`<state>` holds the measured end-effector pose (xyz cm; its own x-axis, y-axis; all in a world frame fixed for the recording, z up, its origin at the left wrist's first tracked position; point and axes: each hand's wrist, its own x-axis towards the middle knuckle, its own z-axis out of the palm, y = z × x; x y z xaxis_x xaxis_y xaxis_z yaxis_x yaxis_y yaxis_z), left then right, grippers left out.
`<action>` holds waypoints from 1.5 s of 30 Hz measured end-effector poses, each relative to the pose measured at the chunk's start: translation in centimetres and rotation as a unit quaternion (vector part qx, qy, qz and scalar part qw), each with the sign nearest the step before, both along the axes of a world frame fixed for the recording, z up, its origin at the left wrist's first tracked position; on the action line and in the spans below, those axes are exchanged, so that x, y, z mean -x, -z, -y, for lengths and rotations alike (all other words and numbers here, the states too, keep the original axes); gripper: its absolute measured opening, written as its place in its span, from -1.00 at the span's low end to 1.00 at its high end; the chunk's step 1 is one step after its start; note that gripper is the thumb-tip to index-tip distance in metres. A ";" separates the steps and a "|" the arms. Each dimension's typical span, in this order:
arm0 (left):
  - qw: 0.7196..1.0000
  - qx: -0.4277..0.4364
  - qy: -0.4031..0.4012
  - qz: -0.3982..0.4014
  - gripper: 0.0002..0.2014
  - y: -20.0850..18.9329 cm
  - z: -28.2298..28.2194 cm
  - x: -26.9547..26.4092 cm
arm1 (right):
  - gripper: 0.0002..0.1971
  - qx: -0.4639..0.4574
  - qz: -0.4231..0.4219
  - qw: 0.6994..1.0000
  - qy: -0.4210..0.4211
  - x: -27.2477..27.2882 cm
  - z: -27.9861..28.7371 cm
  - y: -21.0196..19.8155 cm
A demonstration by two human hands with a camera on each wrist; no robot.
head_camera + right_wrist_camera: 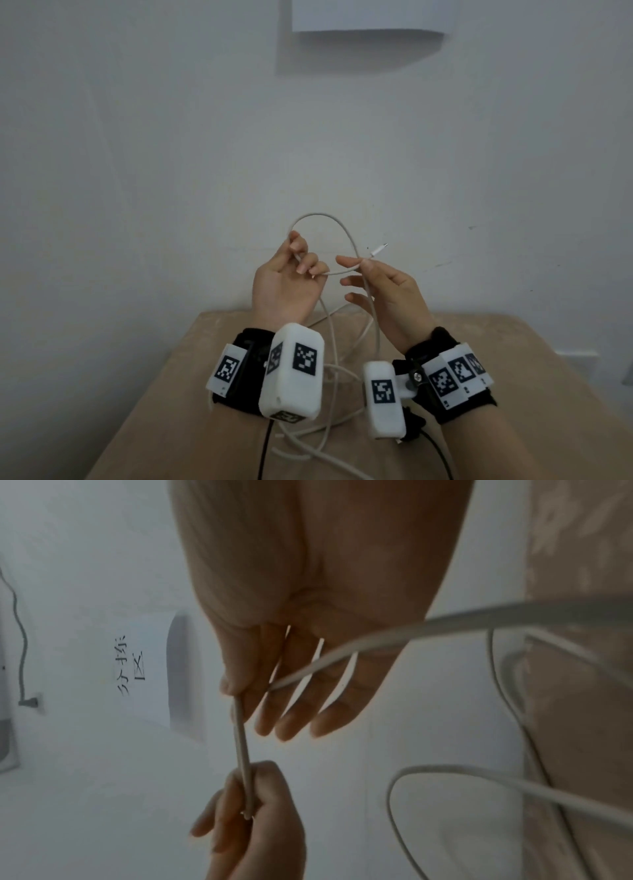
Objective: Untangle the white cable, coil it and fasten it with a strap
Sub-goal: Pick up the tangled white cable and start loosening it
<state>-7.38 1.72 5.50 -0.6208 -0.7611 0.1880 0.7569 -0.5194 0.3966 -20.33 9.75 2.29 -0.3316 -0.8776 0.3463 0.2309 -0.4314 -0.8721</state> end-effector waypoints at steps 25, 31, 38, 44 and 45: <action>0.987 0.100 0.023 0.123 -0.72 0.1 2.7 -3.6 | -0.72 -0.053 -0.068 0.993 0.080 1.2 -1.2 -2.0; 0.925 0.213 -0.029 0.312 -0.77 -0.1 1.5 -2.8 | -0.75 -0.064 -0.154 0.980 0.109 0.9 -1.6 -2.5; 0.918 0.216 -0.009 0.332 -0.74 -0.3 1.7 -2.9 | -0.79 -0.053 -0.106 0.987 0.105 1.1 -1.4 -2.4; 0.865 0.326 -0.050 0.378 -0.70 0.4 1.4 -2.4 | -0.79 -0.109 -0.187 0.971 0.098 0.9 -1.2 -2.3; 0.868 0.321 -0.059 0.373 -0.70 0.4 1.4 -2.4 | -0.78 -0.120 -0.188 0.971 0.091 0.9 -1.2 -2.3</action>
<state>-4.96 0.27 5.12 -0.6771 -0.7145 0.1764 0.1978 0.0542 0.9787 -21.26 10.96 4.61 -0.3791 -0.8864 0.2658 -0.1833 -0.2096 -0.9604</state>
